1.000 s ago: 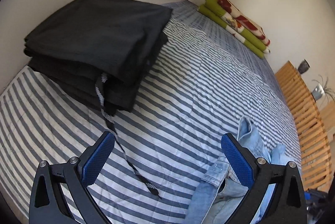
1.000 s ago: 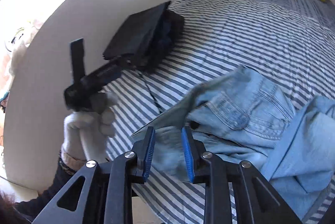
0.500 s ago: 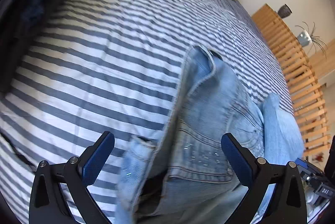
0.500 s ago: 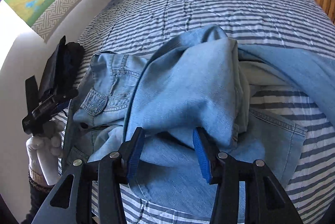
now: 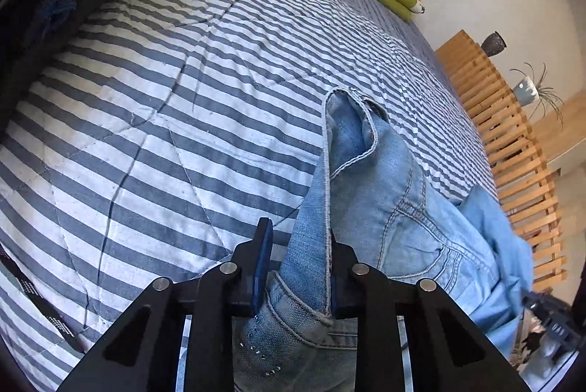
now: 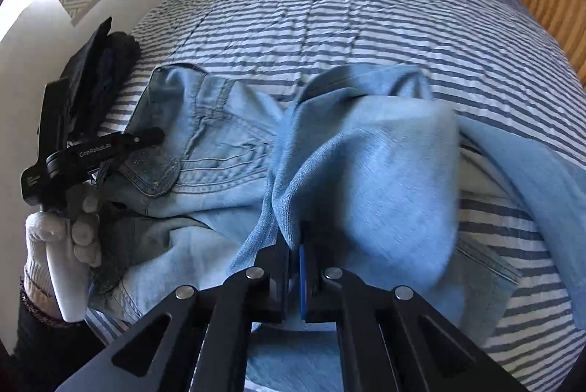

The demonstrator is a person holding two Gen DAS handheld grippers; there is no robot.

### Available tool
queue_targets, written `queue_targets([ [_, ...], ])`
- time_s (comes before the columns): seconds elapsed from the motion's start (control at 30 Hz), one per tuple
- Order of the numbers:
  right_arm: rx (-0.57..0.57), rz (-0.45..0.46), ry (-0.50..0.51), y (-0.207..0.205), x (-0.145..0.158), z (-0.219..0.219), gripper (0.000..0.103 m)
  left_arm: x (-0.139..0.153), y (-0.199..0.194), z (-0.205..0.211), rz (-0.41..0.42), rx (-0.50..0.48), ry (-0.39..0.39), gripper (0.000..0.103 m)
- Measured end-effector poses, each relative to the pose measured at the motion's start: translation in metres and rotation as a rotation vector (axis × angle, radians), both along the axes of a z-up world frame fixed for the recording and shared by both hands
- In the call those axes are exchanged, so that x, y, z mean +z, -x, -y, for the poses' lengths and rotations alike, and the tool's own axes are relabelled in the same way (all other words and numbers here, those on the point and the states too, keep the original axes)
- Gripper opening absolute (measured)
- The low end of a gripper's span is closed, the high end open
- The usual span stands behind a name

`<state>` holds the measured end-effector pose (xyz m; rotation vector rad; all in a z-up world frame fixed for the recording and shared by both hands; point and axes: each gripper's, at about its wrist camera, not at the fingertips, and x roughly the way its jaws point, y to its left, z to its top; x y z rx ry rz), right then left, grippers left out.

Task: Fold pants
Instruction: 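Grasp the jacket hem with the left tool while the right tool holds the jacket, then lift the denim jacket with both tools and shake it out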

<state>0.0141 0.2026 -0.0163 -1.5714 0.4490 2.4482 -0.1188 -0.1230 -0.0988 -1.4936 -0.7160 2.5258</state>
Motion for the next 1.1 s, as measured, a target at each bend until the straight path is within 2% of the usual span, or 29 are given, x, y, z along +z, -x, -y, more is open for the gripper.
queue_targets([
  [0.1, -0.109, -0.023, -0.081, -0.045, 0.039, -0.042, 0.003, 0.007, -0.006, -0.014, -0.033, -0.03, 0.083, 0.021],
  [0.17, -0.233, -0.045, -0.148, -0.079, 0.066, -0.076, 0.003, 0.013, -0.013, -0.022, -0.049, -0.041, 0.104, 0.02],
  [0.23, -0.342, -0.029, -0.307, -0.107, 0.087, -0.109, 0.003, 0.021, -0.016, -0.019, -0.056, -0.044, 0.101, 0.02],
  [0.3, -0.457, 0.083, -0.542, -0.124, 0.092, -0.141, 0.008, 0.024, -0.022, -0.019, -0.06, -0.057, 0.093, 0.02],
  [0.37, -0.565, 0.203, -0.688, -0.136, 0.088, -0.169, 0.019, 0.027, -0.023, -0.018, -0.07, -0.05, 0.117, 0.02],
  [0.4, -0.608, 0.23, -0.726, -0.142, 0.089, -0.176, 0.022, 0.027, -0.024, -0.02, -0.073, -0.051, 0.125, 0.02],
  [0.43, -0.627, 0.209, -0.718, -0.148, 0.091, -0.178, 0.029, 0.027, -0.025, -0.022, -0.076, -0.053, 0.134, 0.02],
  [0.5, -0.595, 0.115, -0.627, -0.153, 0.093, -0.169, 0.04, 0.024, -0.024, -0.024, -0.079, -0.056, 0.148, 0.02],
  [0.57, -0.498, 0.058, -0.491, -0.145, 0.084, -0.155, 0.054, 0.019, -0.021, -0.025, -0.074, -0.056, 0.136, 0.022],
  [0.6, -0.439, 0.056, -0.421, -0.139, 0.074, -0.148, 0.058, 0.017, -0.02, -0.024, -0.073, -0.05, 0.12, 0.026],
  [0.63, -0.391, 0.061, -0.357, -0.131, 0.062, -0.141, 0.061, 0.015, -0.019, -0.023, -0.075, -0.043, 0.097, 0.029],
  [0.7, -0.345, 0.073, -0.249, -0.117, 0.037, -0.128, 0.061, 0.013, -0.018, -0.021, -0.083, -0.031, 0.054, 0.043],
  [0.8, -0.296, 0.047, -0.09, -0.101, 0.003, -0.107, 0.061, 0.011, -0.019, -0.026, -0.09, -0.035, 0.055, 0.044],
  [0.83, -0.276, 0.044, -0.071, -0.097, -0.007, -0.094, 0.061, 0.01, -0.018, -0.029, -0.088, -0.041, 0.075, 0.043],
  [0.9, -0.218, 0.033, -0.067, -0.086, -0.022, -0.074, 0.061, 0.009, -0.017, -0.03, -0.08, -0.038, 0.113, 0.024],
  [1.0, -0.098, 0.002, -0.105, -0.068, -0.034, -0.046, 0.061, 0.011, -0.018, -0.024, -0.093, -0.032, 0.102, 0.015],
  [1.1, -0.012, 0.022, -0.234, -0.05, -0.044, -0.021, 0.061, 0.018, -0.026, -0.019, -0.116, -0.039, 0.099, 0.012],
])
